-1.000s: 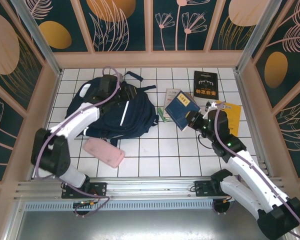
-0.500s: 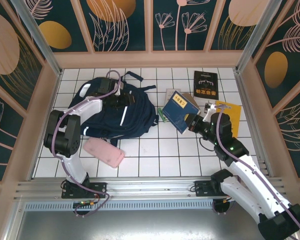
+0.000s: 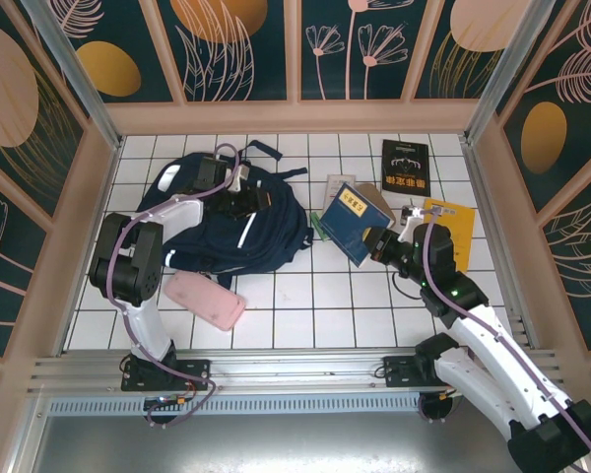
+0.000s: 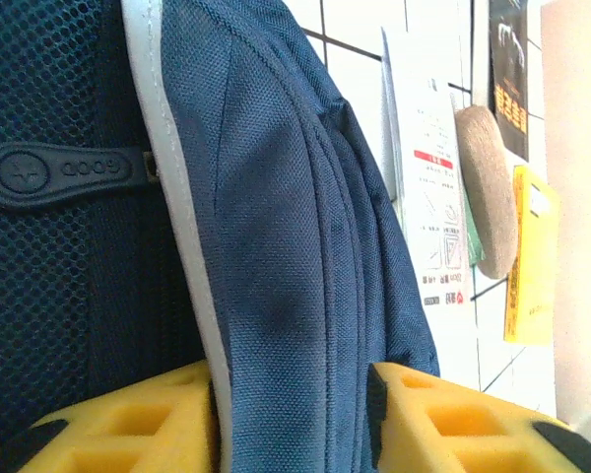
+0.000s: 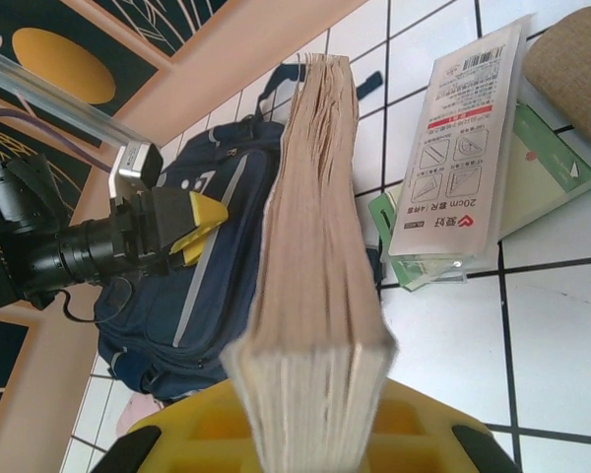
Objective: Pack the student bag
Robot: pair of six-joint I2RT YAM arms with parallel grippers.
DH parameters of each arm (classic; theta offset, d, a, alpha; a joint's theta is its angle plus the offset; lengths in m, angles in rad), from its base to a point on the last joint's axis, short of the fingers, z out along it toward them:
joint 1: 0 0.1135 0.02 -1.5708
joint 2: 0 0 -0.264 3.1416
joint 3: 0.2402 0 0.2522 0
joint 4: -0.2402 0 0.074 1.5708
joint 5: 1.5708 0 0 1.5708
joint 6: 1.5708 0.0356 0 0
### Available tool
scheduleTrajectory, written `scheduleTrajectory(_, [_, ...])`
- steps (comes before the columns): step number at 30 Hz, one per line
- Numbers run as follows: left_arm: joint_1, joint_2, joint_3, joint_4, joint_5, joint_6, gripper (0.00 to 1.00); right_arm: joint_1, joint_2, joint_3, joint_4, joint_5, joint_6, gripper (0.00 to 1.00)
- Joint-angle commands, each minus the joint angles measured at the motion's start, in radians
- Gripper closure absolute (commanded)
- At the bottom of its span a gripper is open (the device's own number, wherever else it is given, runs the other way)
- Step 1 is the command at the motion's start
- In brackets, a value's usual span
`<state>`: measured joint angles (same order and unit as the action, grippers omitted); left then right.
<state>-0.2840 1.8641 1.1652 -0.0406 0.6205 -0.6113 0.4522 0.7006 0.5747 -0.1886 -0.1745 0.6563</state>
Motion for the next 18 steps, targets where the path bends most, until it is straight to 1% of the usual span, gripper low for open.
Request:
scheduleTrajectory(1, [-0.002, 0.033, -0.001, 0.04, 0.094, -0.012, 0.62, -0.006, -0.004, -0.01, 0.06, -0.021, 0.002, 1.0])
scheduleTrajectory(2, [-0.002, 0.048, 0.013, 0.007, 0.077, 0.002, 0.62, -0.006, -0.006, -0.01, 0.059, -0.023, 0.006, 1.0])
scheduleTrajectory(5, [-0.003, 0.077, 0.055, -0.107, -0.036, 0.056, 0.63, -0.005, -0.012, -0.003, 0.054, -0.028, 0.012, 1.0])
scheduleTrajectory(7, [-0.004, 0.073, 0.059, -0.138, -0.088, 0.085, 0.65, -0.006, -0.015, 0.002, 0.05, -0.028, 0.014, 1.0])
scheduleTrajectory(8, [-0.004, 0.072, 0.057, -0.143, -0.096, 0.093, 0.66, -0.006, -0.016, 0.002, 0.051, -0.028, 0.013, 1.0])
scheduleTrajectory(10, [-0.003, 0.081, 0.056, -0.144, -0.079, 0.101, 0.72, -0.006, -0.018, 0.001, 0.049, -0.025, 0.015, 1.0])
scheduleTrajectory(13, [-0.003, 0.09, 0.052, -0.125, -0.03, 0.098, 0.94, -0.005, -0.016, -0.007, 0.059, -0.024, 0.021, 1.0])
scheduleTrajectory(14, [-0.003, 0.087, 0.051, -0.119, -0.02, 0.096, 1.0, -0.006, -0.015, -0.009, 0.06, -0.025, 0.022, 1.0])
scheduleTrajectory(16, [-0.004, 0.069, 0.057, -0.108, 0.032, 0.094, 1.0, -0.006, -0.013, -0.004, 0.059, -0.026, 0.022, 1.0])
scheduleTrajectory(18, [-0.003, 0.033, 0.094, -0.149, 0.038, 0.104, 1.0, -0.007, -0.013, 0.0, 0.056, -0.026, 0.019, 1.0])
